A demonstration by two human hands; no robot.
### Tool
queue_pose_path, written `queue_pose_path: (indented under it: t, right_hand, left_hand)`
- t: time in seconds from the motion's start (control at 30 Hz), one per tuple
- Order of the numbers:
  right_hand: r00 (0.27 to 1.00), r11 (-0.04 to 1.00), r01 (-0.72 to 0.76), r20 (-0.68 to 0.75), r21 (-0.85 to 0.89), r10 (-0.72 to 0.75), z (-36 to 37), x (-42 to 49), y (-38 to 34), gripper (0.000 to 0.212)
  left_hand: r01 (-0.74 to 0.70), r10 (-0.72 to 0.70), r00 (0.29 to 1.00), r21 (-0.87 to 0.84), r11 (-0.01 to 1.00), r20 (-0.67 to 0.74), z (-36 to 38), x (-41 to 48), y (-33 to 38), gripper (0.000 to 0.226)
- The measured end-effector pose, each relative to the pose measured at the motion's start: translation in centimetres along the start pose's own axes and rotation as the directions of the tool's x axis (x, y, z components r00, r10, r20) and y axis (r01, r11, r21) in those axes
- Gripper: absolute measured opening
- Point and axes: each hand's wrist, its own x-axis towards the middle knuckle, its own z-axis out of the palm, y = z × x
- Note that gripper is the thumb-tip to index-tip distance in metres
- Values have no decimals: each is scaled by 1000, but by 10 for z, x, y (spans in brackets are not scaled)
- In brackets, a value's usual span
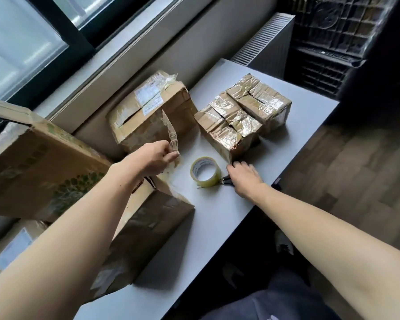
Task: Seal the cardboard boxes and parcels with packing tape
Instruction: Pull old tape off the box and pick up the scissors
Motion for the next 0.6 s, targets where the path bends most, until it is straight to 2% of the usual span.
queue_pose_path:
  t: [0.17, 0.27, 0.43, 0.5, 0.6]
  right_hand:
    - [985, 994, 94, 147, -46, -87, 4, 8, 5, 34]
    - [980, 986, 154, 135, -63, -145, 4, 2, 8, 30]
    - [957, 970, 242, 172, -31, -233, -6, -4, 10, 37]
    - [929, 959, 284, 242, 14, -279, -11, -5, 13, 40]
    - [867, 940, 336, 370, 59, -333, -17, -8, 18, 40]
  left_hand:
    - [-22, 20, 999, 42, 999, 37, -9, -3, -2, 36]
    - [-45, 40, 995, 48, 998, 86, -16, -6, 4, 43]
    - [-19, 18, 987, 10, 1000, 160, -21, -7, 0, 26]
    - [-2, -1, 988, 19, 1000, 153, -21, -5, -3, 14]
    - [29, -32, 996, 34, 999, 82, -17, -2, -6, 12]
